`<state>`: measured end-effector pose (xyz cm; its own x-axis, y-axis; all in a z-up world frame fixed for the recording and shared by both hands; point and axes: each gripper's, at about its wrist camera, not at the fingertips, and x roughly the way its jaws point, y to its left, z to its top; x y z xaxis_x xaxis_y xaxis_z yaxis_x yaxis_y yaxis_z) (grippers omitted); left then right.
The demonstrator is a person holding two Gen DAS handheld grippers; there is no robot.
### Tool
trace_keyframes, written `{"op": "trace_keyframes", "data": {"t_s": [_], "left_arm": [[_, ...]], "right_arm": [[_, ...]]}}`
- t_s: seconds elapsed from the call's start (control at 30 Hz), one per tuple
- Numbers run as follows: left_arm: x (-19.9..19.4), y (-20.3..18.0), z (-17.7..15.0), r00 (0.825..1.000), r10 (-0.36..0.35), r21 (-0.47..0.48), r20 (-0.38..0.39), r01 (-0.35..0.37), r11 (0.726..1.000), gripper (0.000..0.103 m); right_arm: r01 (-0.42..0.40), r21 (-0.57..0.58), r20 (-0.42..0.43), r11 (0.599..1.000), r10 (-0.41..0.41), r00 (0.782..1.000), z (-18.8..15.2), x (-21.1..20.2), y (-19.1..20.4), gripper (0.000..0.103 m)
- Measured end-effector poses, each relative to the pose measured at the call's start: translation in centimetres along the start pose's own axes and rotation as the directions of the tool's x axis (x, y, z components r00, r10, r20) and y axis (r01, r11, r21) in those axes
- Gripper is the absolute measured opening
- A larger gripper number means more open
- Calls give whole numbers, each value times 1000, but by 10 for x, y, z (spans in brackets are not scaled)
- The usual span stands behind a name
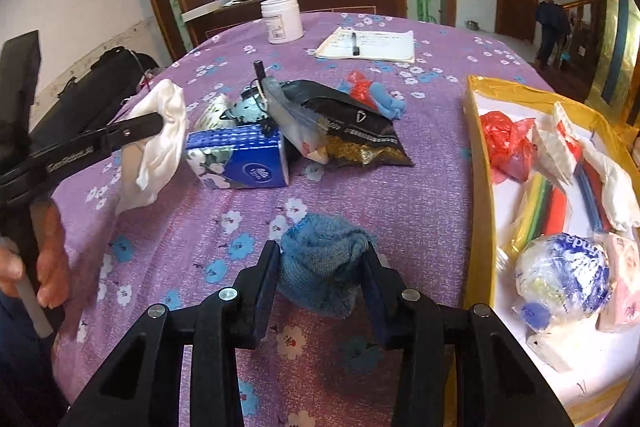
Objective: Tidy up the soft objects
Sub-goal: 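Grasp the blue knit cloth with the right tool while the left tool holds the white cloth, then lift the white cloth and blue knit cloth and carry them over the box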
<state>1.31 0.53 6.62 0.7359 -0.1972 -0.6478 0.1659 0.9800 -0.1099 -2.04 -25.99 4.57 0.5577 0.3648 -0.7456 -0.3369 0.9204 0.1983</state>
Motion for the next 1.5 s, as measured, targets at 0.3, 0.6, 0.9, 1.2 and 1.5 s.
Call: {"op": "trace_keyframes", "data": {"t_s": [0.3, 0.6, 0.9, 1.2, 1.5], "left_arm": [[-14, -34, -7, 1000, 10, 104, 30, -13, 994, 15], [-20, -61, -15, 998, 48, 202, 45, -56, 978, 15], [-23, -84, -20, 997, 58, 253, 55, -70, 965, 15], [-23, -102, -23, 997, 53, 285, 53, -66, 956, 15], [-22, -120, -23, 998, 43, 312, 53, -57, 948, 15]], "right_arm": [[10, 31, 38, 999, -11, 999, 4, -14, -8, 43], [-4, 36, 60, 999, 1, 998, 3, -25, -9, 43], [-12, 45, 82, 999, 8, 997, 2, -36, -13, 43], [-14, 67, 104, 998, 7, 995, -1, -49, -24, 43], [-19, 97, 128, 995, 7, 992, -2, -60, -38, 43]]}}
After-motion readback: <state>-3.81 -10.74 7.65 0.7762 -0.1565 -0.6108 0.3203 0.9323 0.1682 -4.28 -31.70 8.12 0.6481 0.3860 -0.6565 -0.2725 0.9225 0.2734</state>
